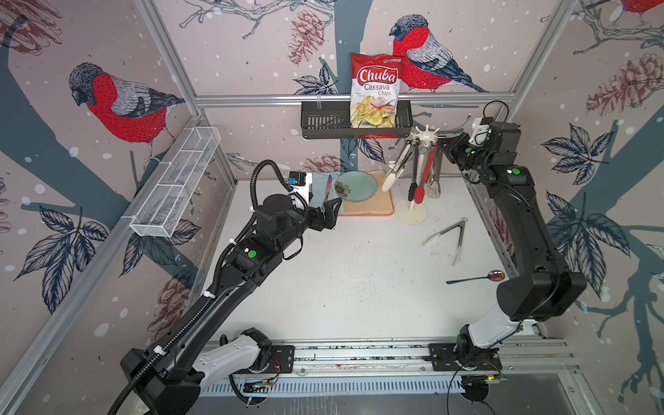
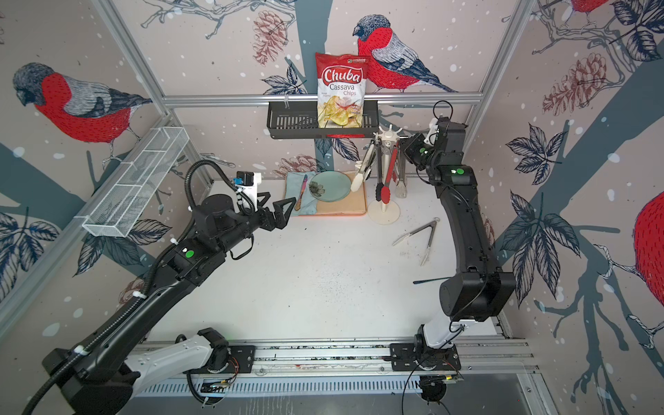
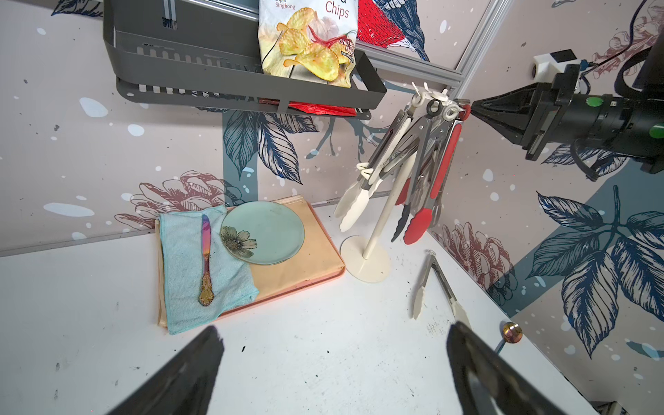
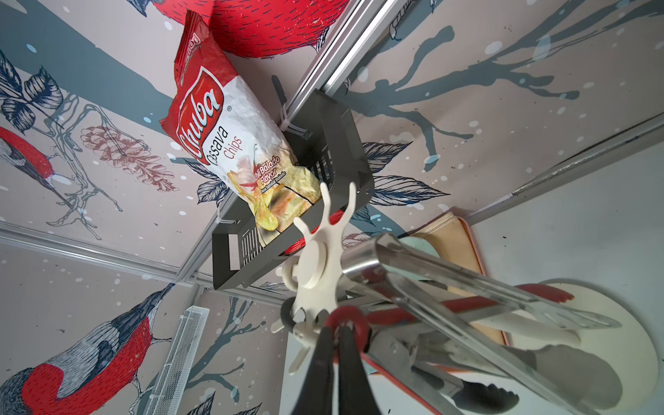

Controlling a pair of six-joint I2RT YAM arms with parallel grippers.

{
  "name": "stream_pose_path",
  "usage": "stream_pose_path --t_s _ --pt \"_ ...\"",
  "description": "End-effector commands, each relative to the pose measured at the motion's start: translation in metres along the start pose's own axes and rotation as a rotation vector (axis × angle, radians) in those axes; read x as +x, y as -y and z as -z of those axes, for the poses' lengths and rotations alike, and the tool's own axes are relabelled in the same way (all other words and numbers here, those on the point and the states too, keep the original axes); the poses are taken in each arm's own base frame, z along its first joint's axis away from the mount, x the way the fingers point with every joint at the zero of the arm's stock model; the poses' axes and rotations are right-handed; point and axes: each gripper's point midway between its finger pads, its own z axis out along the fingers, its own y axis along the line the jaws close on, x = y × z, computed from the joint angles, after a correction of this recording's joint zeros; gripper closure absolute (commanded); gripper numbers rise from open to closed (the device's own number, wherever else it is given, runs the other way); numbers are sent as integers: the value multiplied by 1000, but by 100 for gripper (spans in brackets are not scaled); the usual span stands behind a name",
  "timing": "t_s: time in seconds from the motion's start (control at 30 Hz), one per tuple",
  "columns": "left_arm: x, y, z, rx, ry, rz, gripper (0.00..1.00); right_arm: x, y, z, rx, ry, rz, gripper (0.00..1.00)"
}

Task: Hang food tongs on kitchen utensil racks
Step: Adjust the rack at the center of the board.

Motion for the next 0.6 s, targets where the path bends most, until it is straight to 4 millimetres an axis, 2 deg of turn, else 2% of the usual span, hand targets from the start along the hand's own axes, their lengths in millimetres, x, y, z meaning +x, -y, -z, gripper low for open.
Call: stream_pose_path --t_s 0.0,0.57 --pt "-3 -1 2 -6 12 -3 4 -8 -10 4 -36 50 -21 99" --pt "0 0 0 4 6 6 4 -18 -8 16 -35 143 -124 100"
